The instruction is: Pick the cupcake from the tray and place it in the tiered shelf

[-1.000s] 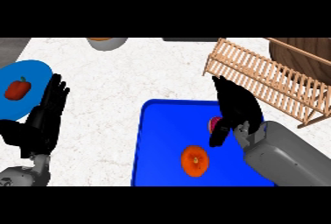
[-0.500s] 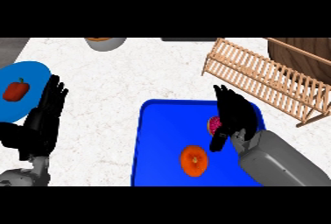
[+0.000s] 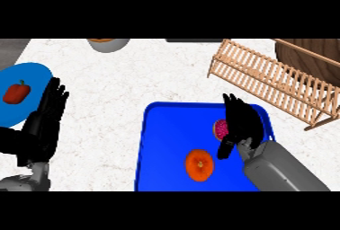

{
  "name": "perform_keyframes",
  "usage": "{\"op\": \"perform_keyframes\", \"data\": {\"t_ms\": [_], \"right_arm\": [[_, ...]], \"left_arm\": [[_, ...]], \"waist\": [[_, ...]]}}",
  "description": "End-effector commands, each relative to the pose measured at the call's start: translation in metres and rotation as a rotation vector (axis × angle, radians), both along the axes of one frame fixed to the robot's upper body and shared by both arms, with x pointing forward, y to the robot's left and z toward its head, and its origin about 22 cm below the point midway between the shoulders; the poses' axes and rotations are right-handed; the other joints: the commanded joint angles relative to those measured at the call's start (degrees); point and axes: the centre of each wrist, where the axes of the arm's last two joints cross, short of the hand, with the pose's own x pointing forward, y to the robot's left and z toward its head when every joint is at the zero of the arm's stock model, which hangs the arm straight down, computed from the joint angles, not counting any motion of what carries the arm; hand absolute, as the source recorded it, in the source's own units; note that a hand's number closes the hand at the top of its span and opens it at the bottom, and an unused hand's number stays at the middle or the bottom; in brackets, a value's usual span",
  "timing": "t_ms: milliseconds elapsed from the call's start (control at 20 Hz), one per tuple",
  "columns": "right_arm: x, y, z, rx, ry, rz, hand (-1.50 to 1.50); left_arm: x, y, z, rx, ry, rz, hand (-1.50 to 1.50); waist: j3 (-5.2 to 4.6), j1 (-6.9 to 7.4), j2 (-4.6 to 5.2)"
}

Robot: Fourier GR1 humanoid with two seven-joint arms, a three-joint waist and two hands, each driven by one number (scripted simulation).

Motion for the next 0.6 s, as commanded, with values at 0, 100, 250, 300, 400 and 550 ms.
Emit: {"op": "perform_keyframes", "data": {"t_ms": [0,100,250,300,400,550], "right_arm": [[0.012,-0.011,-0.009,-0.022,0.009,-0.054,-1.5],[0.002,-0.002,-0.026,-0.034,0.019,-0.037,-1.5],[0.014,-0.003,-0.026,-0.013,0.005,-0.038,-1.5],[0.002,0.006,-0.035,-0.008,-0.007,-0.03,-1.5],[-0.004,0.001,-0.028,0.001,-0.005,-0.024,-1.5],[0.01,-0.026,-0.024,0.004,0.015,-0.05,-1.5]], "left_arm": [[-0.017,-0.009,0.002,0.001,-0.017,0.004,0.0],[-0.006,-0.006,0.002,-0.004,0.005,-0.002,0.0],[0.015,0.008,-0.013,0.0,0.0,0.001,0.0],[0.011,0.008,-0.009,0.004,-0.013,-0.013,0.0],[-0.02,0.001,-0.019,0.01,-0.007,-0.006,0.0],[-0.008,0.002,-0.012,0.004,0.001,0.003,0.0]], "waist": [[0.01,0.29,0.01],[0.01,0.07,0.04],[-0.01,-0.05,0.11],[0.0,-0.02,0.07],[-0.01,0.08,-0.01],[0.0,-0.01,0.01]]}}
